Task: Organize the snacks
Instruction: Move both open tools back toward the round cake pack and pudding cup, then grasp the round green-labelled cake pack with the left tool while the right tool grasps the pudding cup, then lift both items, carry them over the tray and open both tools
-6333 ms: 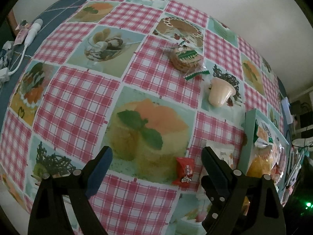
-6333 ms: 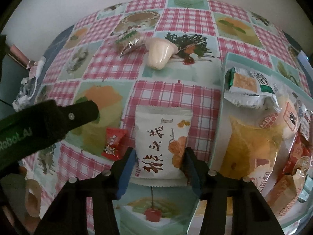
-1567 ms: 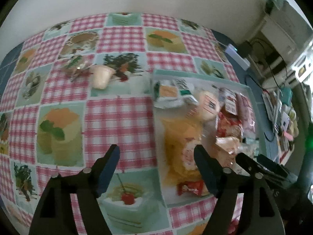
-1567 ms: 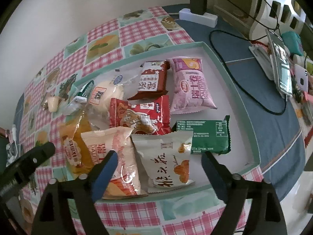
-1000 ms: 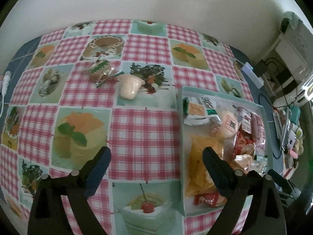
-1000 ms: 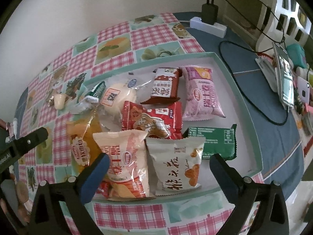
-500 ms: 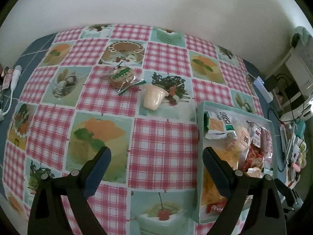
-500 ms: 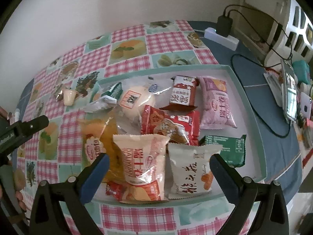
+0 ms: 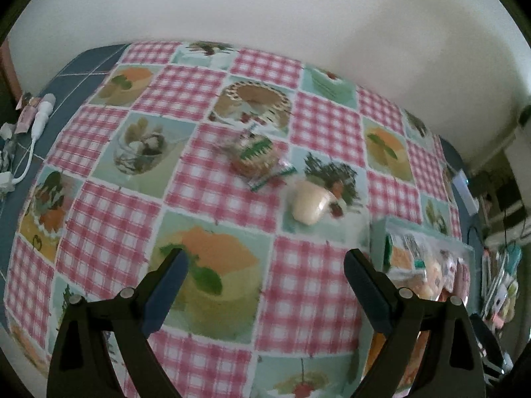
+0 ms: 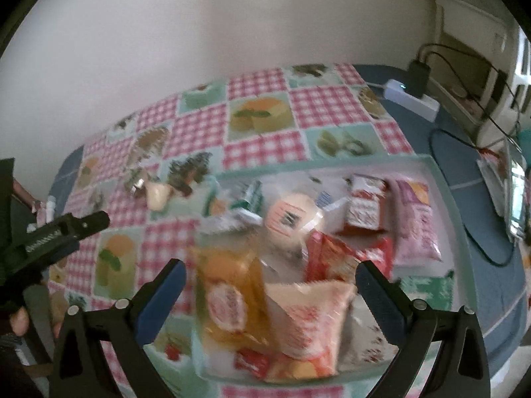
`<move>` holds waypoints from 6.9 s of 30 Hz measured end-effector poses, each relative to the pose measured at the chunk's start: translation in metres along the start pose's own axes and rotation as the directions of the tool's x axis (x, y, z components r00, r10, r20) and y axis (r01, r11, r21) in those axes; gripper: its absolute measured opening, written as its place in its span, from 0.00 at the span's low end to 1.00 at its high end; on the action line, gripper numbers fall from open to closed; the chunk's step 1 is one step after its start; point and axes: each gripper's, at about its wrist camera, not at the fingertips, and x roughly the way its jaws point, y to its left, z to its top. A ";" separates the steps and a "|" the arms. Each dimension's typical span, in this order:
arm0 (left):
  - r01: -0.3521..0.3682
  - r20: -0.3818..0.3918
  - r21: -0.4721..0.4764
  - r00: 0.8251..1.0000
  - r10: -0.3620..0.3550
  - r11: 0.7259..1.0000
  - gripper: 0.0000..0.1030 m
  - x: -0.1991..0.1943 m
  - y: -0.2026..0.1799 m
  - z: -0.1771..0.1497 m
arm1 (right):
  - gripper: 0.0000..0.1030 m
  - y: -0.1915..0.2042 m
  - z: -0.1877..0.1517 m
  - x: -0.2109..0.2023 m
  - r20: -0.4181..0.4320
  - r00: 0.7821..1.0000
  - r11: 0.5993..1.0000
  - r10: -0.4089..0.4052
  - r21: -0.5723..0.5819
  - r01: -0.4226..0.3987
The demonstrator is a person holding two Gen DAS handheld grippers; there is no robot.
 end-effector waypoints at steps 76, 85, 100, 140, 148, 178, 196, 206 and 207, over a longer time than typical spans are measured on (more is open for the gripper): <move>0.078 -0.007 -0.046 0.997 -0.078 0.996 0.52 0.114 0.027 0.083 | 0.34 0.115 0.059 0.158 -0.073 0.995 0.997 0.070 -0.035 -0.073; 0.131 0.019 -0.078 0.991 -0.130 0.988 0.31 0.102 0.037 0.086 | 0.25 0.116 0.063 0.151 -0.066 0.994 0.995 0.090 -0.027 -0.091; 0.265 0.044 -0.156 0.964 -0.262 0.952 0.21 0.094 0.042 0.087 | 0.17 0.114 0.066 0.142 -0.052 0.993 0.994 0.106 -0.021 -0.107; 0.294 -0.034 -0.303 0.947 -0.318 0.907 0.21 0.108 0.083 0.077 | 0.47 0.149 0.048 0.152 -0.115 0.993 0.960 -0.017 -0.280 -0.016; 0.279 -0.039 -0.250 0.954 -0.298 0.927 0.56 0.106 0.075 0.079 | 0.46 0.145 0.047 0.157 -0.113 0.993 0.959 -0.027 -0.283 -0.006; -0.101 -0.006 0.067 0.995 0.102 0.993 0.51 0.118 0.019 0.080 | 0.46 0.131 0.052 0.156 -0.114 0.993 0.973 0.003 -0.227 -0.029; -0.038 0.040 0.003 0.998 0.038 0.999 0.50 0.063 0.034 0.087 | 0.45 0.127 0.060 0.112 -0.088 0.996 0.979 0.034 -0.199 -0.051; 0.014 0.115 0.083 0.993 -0.024 0.996 0.50 -0.015 -0.020 0.061 | 0.45 0.087 0.052 0.036 -0.028 1.000 0.988 0.010 -0.152 -0.014; 0.023 0.118 0.098 0.992 -0.035 0.995 0.50 -0.020 -0.027 0.057 | 0.45 0.076 0.049 0.028 -0.021 1.000 0.991 0.000 -0.137 -0.003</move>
